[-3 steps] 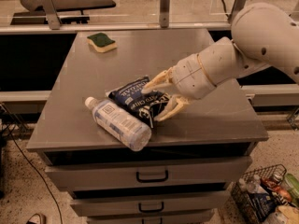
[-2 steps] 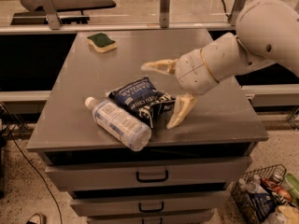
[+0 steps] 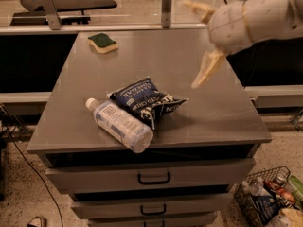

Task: Move blue chip bag near blue plastic bottle

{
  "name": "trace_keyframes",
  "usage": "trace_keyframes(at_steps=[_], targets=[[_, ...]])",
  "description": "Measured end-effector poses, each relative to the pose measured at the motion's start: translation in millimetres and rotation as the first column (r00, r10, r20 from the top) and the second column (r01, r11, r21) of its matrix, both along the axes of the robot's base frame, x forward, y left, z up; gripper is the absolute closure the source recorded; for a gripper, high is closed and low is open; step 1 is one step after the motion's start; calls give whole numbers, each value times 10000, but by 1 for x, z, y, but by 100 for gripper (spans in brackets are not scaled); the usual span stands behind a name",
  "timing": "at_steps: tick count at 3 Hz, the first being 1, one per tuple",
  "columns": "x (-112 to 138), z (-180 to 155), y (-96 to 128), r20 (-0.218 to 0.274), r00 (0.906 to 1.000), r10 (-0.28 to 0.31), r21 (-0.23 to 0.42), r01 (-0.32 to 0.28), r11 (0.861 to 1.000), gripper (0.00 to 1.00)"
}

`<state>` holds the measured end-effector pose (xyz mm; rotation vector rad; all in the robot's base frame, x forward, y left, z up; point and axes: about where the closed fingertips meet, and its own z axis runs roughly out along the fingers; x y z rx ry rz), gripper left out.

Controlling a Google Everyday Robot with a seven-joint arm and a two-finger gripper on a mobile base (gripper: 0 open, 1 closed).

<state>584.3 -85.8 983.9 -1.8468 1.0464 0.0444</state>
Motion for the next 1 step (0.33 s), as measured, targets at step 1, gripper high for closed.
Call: trace_keyframes(at_steps=[1], targets=[[25, 75, -41, 1130, 9826, -1476, 1284, 1328, 9828, 0]])
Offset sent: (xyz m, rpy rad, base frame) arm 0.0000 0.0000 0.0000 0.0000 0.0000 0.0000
